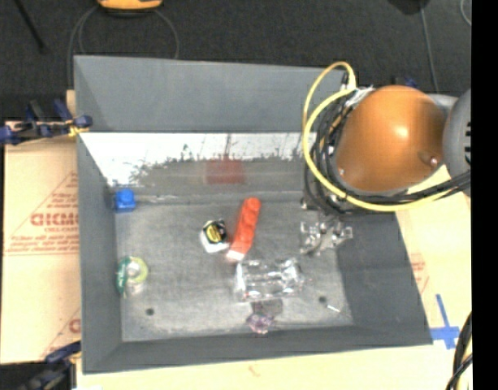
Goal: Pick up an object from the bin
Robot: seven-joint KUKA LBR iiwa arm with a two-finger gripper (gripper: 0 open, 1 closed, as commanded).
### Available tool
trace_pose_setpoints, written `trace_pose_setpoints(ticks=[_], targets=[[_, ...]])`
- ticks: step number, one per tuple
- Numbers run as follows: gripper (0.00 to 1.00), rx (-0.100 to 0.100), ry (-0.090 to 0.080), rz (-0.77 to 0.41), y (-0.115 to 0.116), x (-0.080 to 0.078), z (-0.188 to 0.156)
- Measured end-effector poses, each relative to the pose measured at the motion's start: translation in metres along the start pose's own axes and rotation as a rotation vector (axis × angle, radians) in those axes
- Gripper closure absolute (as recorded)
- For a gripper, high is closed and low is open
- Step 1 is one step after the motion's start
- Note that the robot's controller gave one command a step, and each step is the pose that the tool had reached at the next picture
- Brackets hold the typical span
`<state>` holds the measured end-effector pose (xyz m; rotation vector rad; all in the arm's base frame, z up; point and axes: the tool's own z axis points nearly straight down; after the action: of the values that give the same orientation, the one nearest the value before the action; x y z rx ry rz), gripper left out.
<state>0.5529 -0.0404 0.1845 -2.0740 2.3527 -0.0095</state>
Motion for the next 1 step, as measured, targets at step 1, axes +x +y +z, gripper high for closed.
trace_pose_setpoints(ticks=[1], targets=[[1.0, -0.007, -0.004, 0.147, 0.0297, -0.0773, 0.0011]])
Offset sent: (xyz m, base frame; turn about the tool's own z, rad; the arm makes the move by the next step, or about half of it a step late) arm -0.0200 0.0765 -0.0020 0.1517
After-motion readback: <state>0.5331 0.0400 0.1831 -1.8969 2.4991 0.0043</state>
